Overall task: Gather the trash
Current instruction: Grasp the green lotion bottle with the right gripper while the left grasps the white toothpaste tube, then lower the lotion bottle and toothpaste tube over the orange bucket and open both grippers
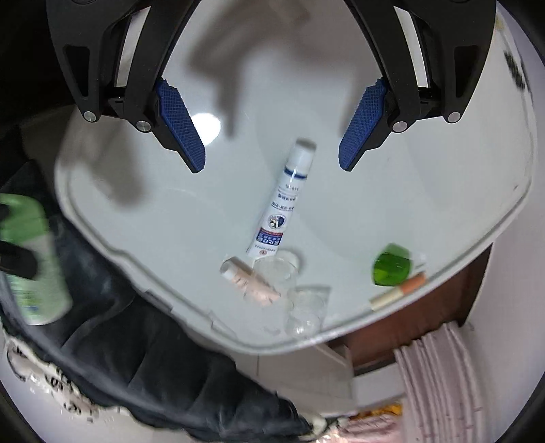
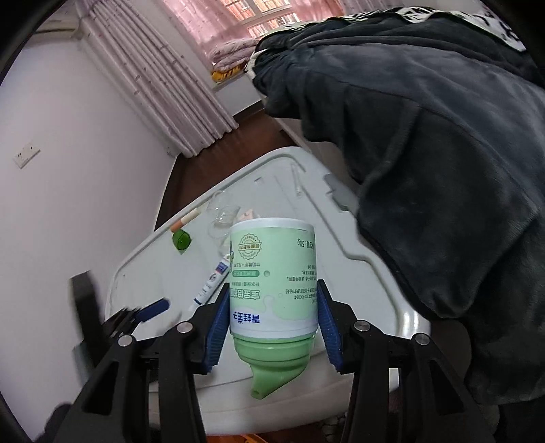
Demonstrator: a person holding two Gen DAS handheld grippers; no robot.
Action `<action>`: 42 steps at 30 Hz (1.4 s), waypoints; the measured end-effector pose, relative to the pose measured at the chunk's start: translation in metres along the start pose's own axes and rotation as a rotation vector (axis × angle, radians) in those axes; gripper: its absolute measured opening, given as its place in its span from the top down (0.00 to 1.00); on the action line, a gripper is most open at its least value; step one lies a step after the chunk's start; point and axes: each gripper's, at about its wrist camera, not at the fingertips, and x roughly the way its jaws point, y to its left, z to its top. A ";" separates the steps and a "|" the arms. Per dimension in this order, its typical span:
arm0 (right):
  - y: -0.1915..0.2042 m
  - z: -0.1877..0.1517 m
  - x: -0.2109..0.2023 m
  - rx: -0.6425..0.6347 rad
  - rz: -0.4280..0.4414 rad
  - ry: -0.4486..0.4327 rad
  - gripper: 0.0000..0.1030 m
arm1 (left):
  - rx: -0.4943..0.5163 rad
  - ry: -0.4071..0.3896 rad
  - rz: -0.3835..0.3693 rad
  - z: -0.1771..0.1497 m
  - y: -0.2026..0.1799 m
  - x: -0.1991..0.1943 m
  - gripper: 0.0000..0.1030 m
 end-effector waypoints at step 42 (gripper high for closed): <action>0.109 -0.164 -0.044 -0.428 0.200 0.262 0.54 | -0.418 0.021 0.154 -0.207 -0.024 -0.169 0.78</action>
